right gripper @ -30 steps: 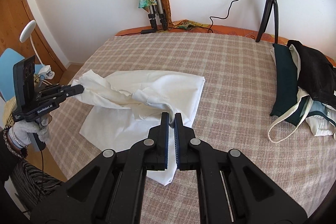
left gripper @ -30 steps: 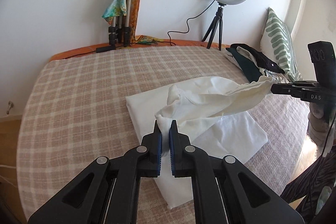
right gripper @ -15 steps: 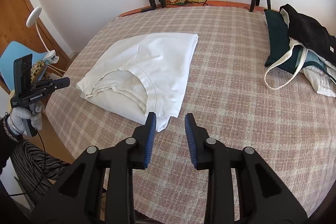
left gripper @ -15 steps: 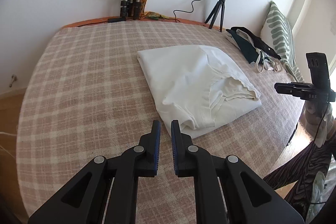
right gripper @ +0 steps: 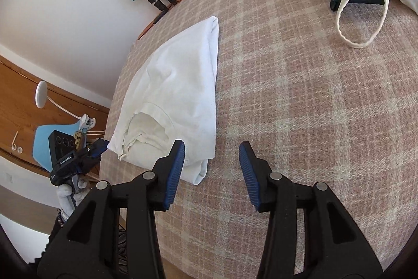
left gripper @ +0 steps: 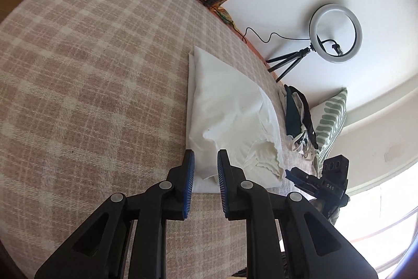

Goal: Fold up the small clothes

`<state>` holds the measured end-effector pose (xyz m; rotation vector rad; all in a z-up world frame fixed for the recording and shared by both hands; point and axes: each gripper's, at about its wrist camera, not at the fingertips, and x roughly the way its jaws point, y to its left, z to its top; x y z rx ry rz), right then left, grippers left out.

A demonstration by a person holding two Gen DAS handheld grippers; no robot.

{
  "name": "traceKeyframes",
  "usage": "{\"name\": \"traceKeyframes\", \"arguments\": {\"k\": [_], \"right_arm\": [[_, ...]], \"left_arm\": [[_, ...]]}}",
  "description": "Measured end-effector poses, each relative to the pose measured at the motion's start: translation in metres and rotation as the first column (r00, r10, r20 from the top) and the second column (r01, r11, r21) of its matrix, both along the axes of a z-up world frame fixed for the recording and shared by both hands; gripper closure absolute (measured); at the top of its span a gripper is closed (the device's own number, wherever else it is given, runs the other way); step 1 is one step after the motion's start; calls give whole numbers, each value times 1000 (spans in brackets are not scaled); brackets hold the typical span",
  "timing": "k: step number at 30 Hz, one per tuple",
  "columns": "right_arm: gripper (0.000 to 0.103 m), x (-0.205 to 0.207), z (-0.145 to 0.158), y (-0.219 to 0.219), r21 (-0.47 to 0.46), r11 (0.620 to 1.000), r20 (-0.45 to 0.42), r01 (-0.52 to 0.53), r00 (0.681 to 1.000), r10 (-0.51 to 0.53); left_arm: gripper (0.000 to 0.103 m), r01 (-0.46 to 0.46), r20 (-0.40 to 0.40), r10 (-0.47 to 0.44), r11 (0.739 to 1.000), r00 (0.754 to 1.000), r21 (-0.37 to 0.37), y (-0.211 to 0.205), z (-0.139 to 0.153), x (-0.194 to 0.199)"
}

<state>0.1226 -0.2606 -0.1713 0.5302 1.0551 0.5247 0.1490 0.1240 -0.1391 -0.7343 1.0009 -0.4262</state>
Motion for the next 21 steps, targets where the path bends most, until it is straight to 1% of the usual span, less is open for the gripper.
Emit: {"name": "traceKeyframes", "arguments": {"k": [1, 2, 3, 5, 9, 12, 13, 14, 15, 17, 19, 21], "right_arm": [[57, 1, -1, 2, 3, 1000, -2, -5, 1000, 5], [57, 3, -2, 5, -3, 1000, -4, -11, 1000, 11], [57, 4, -3, 8, -7, 1000, -6, -20, 1000, 20], [57, 5, -5, 14, -6, 1000, -16, -27, 1000, 27], [57, 4, -5, 17, -6, 999, -13, -35, 999, 35], [57, 4, -8, 16, 18, 999, -20, -27, 999, 28], [57, 4, -8, 16, 20, 999, -21, -27, 999, 28], [60, 4, -8, 15, 16, 1000, -19, -26, 999, 26], [67, 3, -7, 13, 9, 1000, -13, -23, 1000, 23], [77, 2, -4, 14, -2, 1000, -6, -25, 1000, 25], [81, 0, -1, 14, 17, 999, 2, -28, 1000, 28], [88, -2, 2, 15, 20, 999, 12, -36, 999, 35]], "left_arm": [[79, -6, -7, 6, 1000, 1000, -12, 1, -1, 1], [76, -9, -19, 9, 1000, 1000, -23, 1, -3, 4], [76, -12, -31, 11, 999, 999, -33, 0, -6, 5], [76, -12, -53, 9, 998, 999, -54, -2, -11, 7], [76, 9, -87, -15, 998, 996, -67, -10, -19, 8], [79, 2, -85, -6, 999, 996, -43, -12, -20, 6], [84, -3, -85, 0, 999, 996, -39, -11, -20, 7], [88, -3, -81, 0, 999, 997, -37, -11, -19, 6], [93, -2, -74, 0, 1000, 997, -29, -11, -18, 6], [94, 8, -52, -8, 1000, 999, -1, -13, -14, 6], [97, 20, -26, -20, 1000, 999, 6, -15, -11, 4], [98, 25, -3, -25, 1000, 1000, 9, -15, -8, 3]]}}
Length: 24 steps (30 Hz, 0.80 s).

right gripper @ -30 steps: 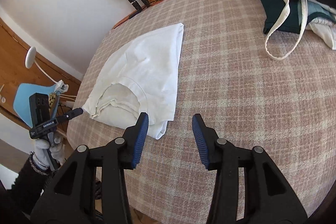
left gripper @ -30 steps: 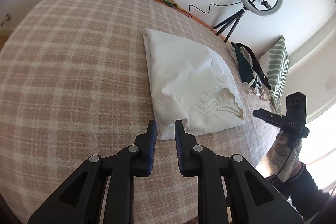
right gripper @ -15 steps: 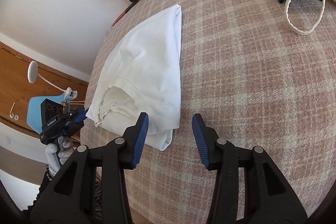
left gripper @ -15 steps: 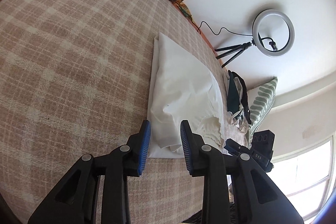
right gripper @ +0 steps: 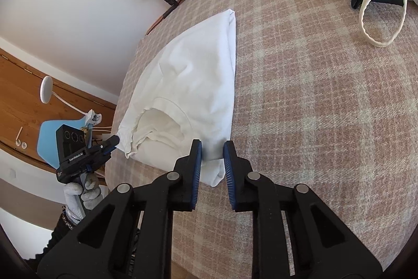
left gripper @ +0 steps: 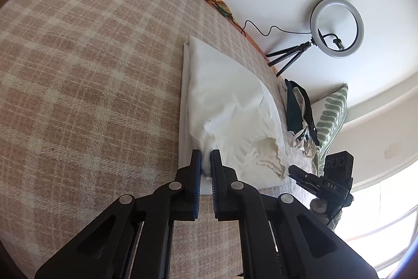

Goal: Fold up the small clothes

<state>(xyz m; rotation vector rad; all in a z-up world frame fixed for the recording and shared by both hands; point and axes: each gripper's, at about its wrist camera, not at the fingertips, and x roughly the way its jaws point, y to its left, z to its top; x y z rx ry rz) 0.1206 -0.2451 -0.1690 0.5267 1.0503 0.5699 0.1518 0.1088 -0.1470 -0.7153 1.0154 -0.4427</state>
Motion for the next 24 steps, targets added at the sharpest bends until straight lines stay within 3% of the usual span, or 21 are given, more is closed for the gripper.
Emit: {"name": "traceKeyframes", "arguments": {"k": [9, 11, 15, 17, 20, 24], "right_arm": [[97, -8, 18, -13, 86, 996, 10, 38, 999, -39], [97, -12, 19, -17, 80, 996, 8, 37, 999, -38], [97, -10, -3, -18, 108, 994, -73, 24, 997, -16], [97, -11, -4, -20, 158, 987, -92, 22, 996, -7], [97, -16, 9, -16, 81, 997, -23, -7, 1000, 9], [97, -18, -3, -7, -25, 999, -57, -26, 998, 24]], "left_arm": [[99, -30, 22, 31, 998, 999, -63, 10, 8, -3], [99, -20, 8, 20, 999, 1000, -34, 10, 3, -6], [99, -16, -53, 15, 1000, 998, -12, 12, -14, -7], [99, -24, -34, 24, 999, 999, -20, 16, -8, -9], [99, -4, 3, 4, 1000, 1000, 23, 13, 1, -12], [99, 29, -32, -26, 995, 999, 100, 4, -11, -15]]}}
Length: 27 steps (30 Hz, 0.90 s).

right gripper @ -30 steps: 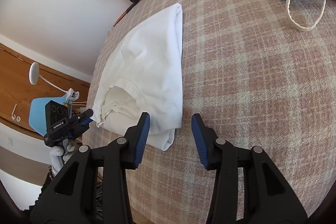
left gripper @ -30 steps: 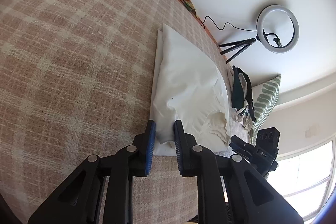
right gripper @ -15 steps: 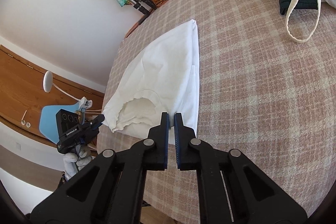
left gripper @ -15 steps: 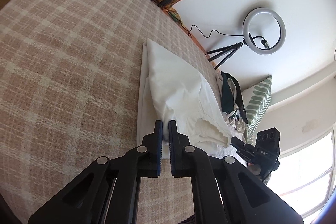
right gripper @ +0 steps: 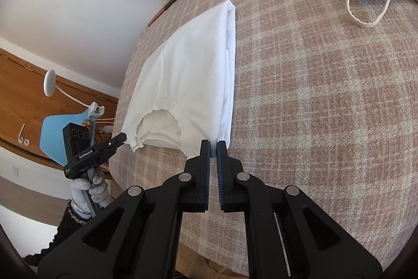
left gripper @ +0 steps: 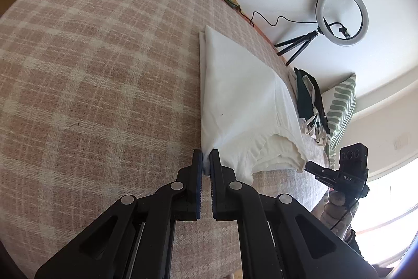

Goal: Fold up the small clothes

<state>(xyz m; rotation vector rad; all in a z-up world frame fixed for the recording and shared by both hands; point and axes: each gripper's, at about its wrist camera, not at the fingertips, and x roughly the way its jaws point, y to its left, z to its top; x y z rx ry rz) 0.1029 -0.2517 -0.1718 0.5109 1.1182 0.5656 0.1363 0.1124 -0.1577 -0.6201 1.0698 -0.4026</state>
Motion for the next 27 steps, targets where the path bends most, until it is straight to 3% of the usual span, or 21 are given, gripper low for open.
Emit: {"name": "traceKeyframes", "arguments": {"k": [4, 7, 9, 13, 17, 19, 20, 24, 27], "right_arm": [[97, -5, 1, 5, -131, 991, 13, -39, 999, 42], [96, -10, 24, 3, -263, 965, 132, 20, 991, 15], [96, -12, 42, 6, -243, 969, 218, 39, 976, 16], [96, -8, 59, 44, -233, 971, 306, -46, 945, 118], [96, 7, 52, 88, -365, 928, 327, -80, 922, 208], [96, 14, 41, 97, -391, 914, 289, -110, 928, 236], [96, 15, 35, 97, -398, 909, 266, -125, 933, 244], [96, 8, 15, 85, -485, 861, 198, -154, 939, 280], [96, 0, 19, 68, -456, 872, 177, -180, 941, 287]], "left_arm": [[98, 6, 4, -7, 992, 1000, 129, 0, 10, -6], [94, -33, 69, 18, 977, 997, 212, 3, 28, -13], [95, -48, 141, 22, 981, 990, 188, 0, 41, -15], [94, 57, 190, -100, 974, 977, 219, -39, 52, 2], [94, 122, 152, -160, 965, 975, 230, -66, 40, 25], [94, 151, 140, -194, 951, 971, 270, -76, 36, 31], [94, 155, 133, -201, 943, 971, 293, -78, 33, 30], [95, 206, 68, -229, 947, 971, 245, -75, 12, 14], [95, 224, 81, -253, 938, 964, 264, -73, 18, 2]]}}
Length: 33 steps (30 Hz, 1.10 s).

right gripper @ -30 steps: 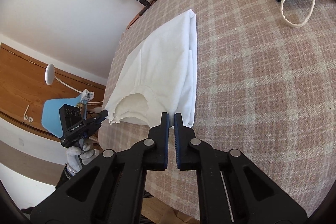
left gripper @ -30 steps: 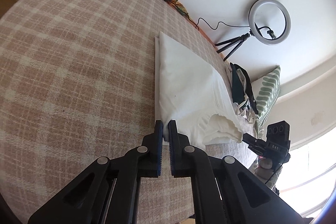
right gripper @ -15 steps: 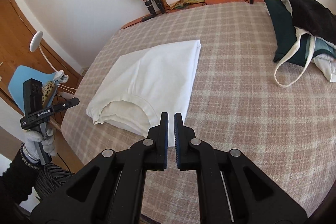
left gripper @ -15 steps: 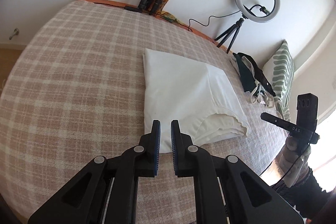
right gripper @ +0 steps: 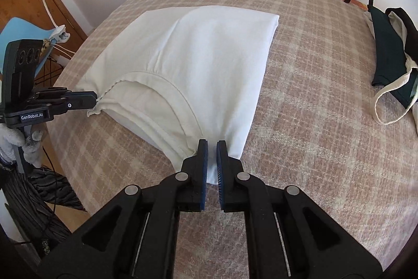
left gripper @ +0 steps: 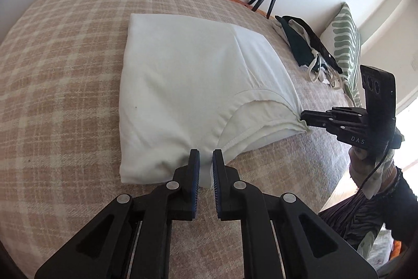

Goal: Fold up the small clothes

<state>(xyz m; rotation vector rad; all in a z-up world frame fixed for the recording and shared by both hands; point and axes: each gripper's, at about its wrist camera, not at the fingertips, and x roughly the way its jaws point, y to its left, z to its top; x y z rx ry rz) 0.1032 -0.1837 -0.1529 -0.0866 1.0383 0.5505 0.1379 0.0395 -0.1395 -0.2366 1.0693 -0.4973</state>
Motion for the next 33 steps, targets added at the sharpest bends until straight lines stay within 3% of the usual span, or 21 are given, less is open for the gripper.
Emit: {"name": "traceKeyframes", "arguments": {"k": [3, 7, 11, 15, 17, 18, 20, 25, 26, 28, 29, 30, 33], "right_arm": [[96, 0, 21, 2, 38, 999, 57, -21, 998, 19], [96, 25, 51, 35, 90, 995, 128, -43, 991, 32], [96, 64, 53, 74, 76, 996, 138, -56, 989, 45], [96, 98, 36, 95, 85, 996, 82, -28, 996, 21], [96, 110, 24, 97, 68, 998, 59, -12, 998, 8], [96, 114, 16, 96, 66, 998, 40, -2, 999, 0], [96, 120, 3, 91, 96, 995, -9, -1, 1000, 2], [93, 115, 20, 78, 166, 986, -14, -21, 1000, 24], [92, 116, 26, 75, 173, 985, 2, -13, 1000, 13], [80, 122, 32, 65, 172, 984, 25, 43, 999, -48], [68, 127, 33, 58, 187, 980, 22, 74, 997, -79], [63, 133, 32, 50, 202, 973, 10, 108, 994, -112], [63, 148, 21, 32, 234, 957, -55, 169, 985, -161]], "left_arm": [[95, -41, 19, 43, 996, 999, -73, 8, 14, -2], [94, -69, 109, 72, 997, 991, -30, 3, 33, 2], [93, -123, 67, 126, 991, 990, -45, 11, 27, 12], [92, -153, 44, 154, 988, 987, -35, 23, 20, 12], [85, -166, 28, 168, 985, 985, -40, 29, 16, 11], [76, -168, 9, 169, 984, 986, -50, 32, 12, 11], [74, -164, -37, 162, 985, 986, -62, 35, 3, 12], [73, -133, -24, 132, 990, 991, -56, 33, 8, 4], [73, -135, -15, 134, 989, 991, -60, 33, 10, 2], [73, -142, 0, 142, 988, 990, -55, 34, 14, 0], [73, -155, 2, 155, 986, 988, -58, 37, 15, 1], [73, -163, -5, 163, 984, 987, -70, 40, 15, 3], [73, -190, -19, 189, 978, 982, -87, 48, 14, 4]]}}
